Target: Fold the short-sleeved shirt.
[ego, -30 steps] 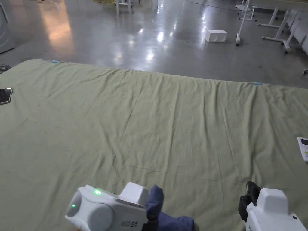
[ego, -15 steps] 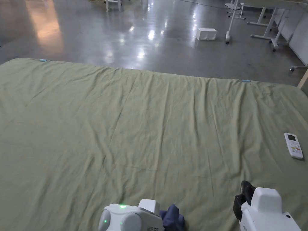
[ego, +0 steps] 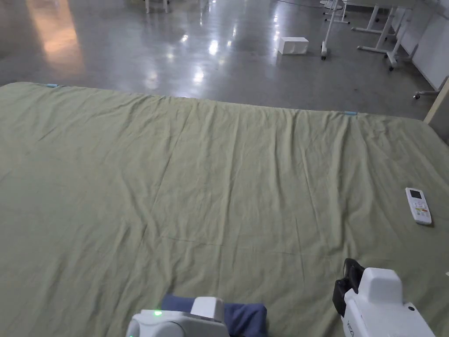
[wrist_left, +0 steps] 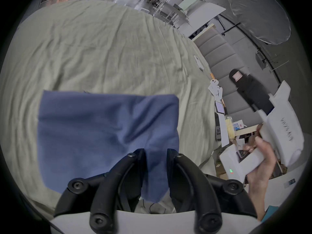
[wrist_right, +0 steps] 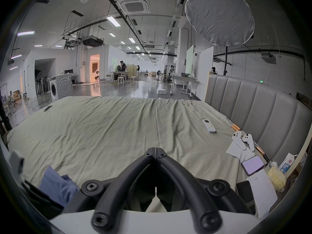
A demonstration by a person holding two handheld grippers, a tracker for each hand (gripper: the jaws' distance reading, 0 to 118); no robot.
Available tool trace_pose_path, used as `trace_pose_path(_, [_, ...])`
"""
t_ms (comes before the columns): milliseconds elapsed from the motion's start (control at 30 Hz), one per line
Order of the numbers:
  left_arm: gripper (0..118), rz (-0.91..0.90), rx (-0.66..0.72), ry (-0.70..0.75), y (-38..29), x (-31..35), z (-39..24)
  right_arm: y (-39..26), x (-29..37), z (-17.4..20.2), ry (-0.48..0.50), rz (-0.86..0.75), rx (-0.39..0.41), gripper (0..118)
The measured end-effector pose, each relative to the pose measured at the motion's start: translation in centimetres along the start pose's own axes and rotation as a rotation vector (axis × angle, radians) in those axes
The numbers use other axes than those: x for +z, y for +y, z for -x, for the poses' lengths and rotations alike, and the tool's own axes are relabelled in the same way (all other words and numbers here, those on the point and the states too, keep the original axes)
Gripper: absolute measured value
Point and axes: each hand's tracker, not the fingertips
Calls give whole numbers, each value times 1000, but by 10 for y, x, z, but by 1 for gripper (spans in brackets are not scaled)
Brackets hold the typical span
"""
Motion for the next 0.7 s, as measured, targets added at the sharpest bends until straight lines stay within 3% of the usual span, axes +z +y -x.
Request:
trace_pose_path(167, [17,22,14,44,-15,-44,-5,-2,0,-1,-1,4,-4,0])
trace_pose_path(400, [17,-32,-12,3,-12,-30,-7,-1,2,0,2,1,-8,0])
trace_pose_path(500, [17,-120,-69,-21,-5,-2,-7,3,5,1,7,-17,-16,0])
trace_pose_path(700, [17,-417,-258,138,19,68,-8,20,6,6,9,-73,-29,0])
